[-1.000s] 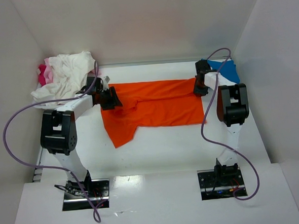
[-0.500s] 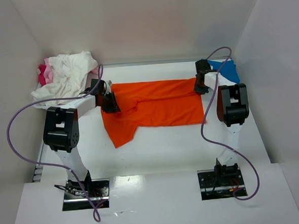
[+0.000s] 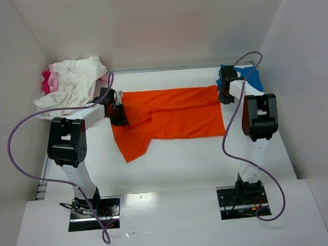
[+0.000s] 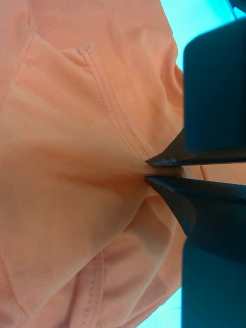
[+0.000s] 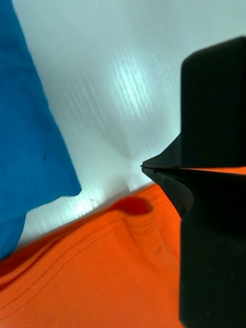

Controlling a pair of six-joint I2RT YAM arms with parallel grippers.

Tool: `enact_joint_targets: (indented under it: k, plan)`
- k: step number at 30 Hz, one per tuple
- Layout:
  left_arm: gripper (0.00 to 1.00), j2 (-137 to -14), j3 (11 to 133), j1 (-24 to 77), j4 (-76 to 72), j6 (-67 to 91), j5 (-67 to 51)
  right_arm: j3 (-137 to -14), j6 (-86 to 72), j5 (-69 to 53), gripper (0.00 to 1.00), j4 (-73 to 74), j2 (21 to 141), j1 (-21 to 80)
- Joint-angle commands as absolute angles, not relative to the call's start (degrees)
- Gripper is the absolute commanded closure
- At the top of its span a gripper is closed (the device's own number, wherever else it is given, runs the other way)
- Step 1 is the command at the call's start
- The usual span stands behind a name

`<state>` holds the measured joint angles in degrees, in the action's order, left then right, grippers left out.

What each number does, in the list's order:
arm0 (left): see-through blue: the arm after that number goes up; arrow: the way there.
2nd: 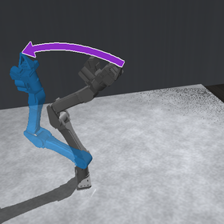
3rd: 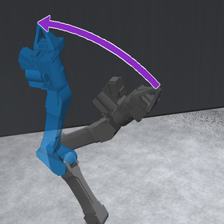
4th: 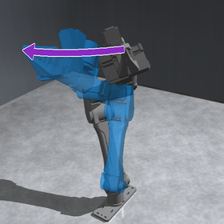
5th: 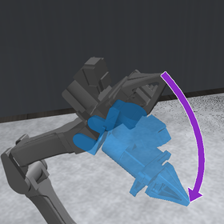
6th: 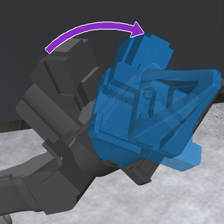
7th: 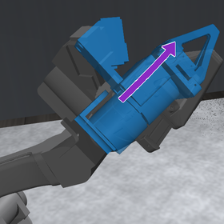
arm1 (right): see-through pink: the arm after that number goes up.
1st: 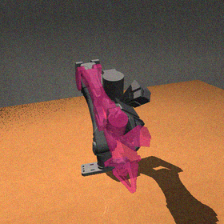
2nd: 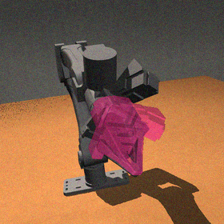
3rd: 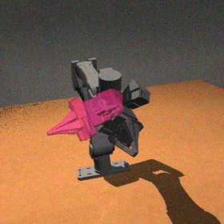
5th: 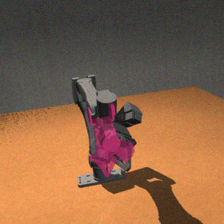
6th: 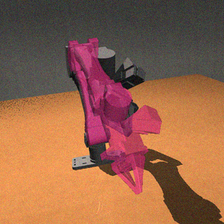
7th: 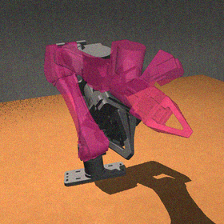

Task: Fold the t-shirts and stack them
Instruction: Fold the flattened tshirt in 1/3 of the way

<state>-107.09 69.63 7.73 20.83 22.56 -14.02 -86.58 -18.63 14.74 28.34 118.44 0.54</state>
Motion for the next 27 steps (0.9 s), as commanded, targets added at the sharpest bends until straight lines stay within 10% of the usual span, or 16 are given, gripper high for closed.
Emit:
enact_joint_targets:
  k: [1, 7, 27]
  plan:
    - [0.8, -105.9, 70.7, 8.0, 22.3, 21.1, -13.5, -85.3, -19.7, 16.4, 0.94, 25.5, 112.6, 0.2]
    - [0.8, -106.1, 70.8, 8.0, 22.3, 20.6, -14.2, -86.5, -19.1, 9.0, 0.57, 24.8, 112.1, 0.2]
    - [0.8, -107.0, 70.2, 8.0, 21.8, 20.0, -14.2, -87.6, -20.7, 5.5, 0.64, 24.0, 118.1, 0.2]
